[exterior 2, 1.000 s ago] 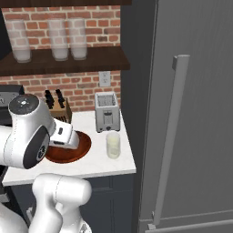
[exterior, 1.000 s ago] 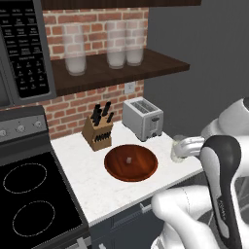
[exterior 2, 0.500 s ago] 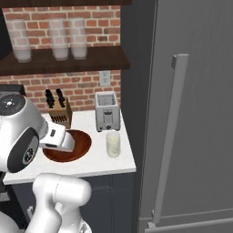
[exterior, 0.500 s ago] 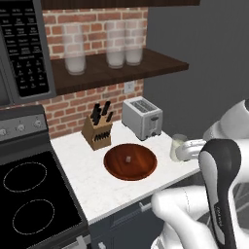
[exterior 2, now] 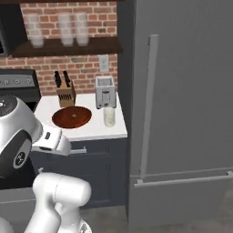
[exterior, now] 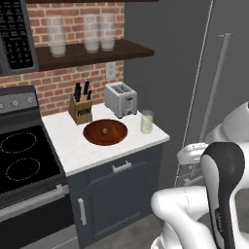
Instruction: Grab a lemon wedge from the fridge and one ice cube from the ice bowl, and put them in the glass of lemonade.
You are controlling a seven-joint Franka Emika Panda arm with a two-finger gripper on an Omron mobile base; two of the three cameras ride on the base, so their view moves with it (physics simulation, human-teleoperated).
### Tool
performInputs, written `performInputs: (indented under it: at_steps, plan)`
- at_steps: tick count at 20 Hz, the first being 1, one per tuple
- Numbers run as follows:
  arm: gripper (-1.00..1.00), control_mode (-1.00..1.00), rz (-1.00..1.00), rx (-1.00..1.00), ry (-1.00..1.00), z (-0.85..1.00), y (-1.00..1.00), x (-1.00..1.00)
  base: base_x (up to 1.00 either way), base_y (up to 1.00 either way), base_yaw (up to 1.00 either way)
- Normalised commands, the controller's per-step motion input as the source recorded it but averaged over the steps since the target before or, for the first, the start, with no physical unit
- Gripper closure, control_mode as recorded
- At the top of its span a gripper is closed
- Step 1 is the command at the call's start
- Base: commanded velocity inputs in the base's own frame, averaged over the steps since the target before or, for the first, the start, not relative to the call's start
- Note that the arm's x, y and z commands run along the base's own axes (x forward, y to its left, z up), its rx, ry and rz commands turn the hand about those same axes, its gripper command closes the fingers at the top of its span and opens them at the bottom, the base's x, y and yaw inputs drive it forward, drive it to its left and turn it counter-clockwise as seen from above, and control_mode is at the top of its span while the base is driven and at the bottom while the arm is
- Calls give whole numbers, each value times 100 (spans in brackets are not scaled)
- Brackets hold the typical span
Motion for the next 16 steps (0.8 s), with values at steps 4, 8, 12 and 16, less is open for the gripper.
performInputs:
  at_steps: [4,8,12,16]
  plan:
    - [-100,100,0,0,0,0,0,0,-18,-97,28]
    - [-100,100,0,0,0,0,0,0,-5,-100,31]
    - [-100,100,0,0,0,0,0,0,-1,-96,28]
    - [-100,100,0,0,0,0,0,0,-16,-47,20]
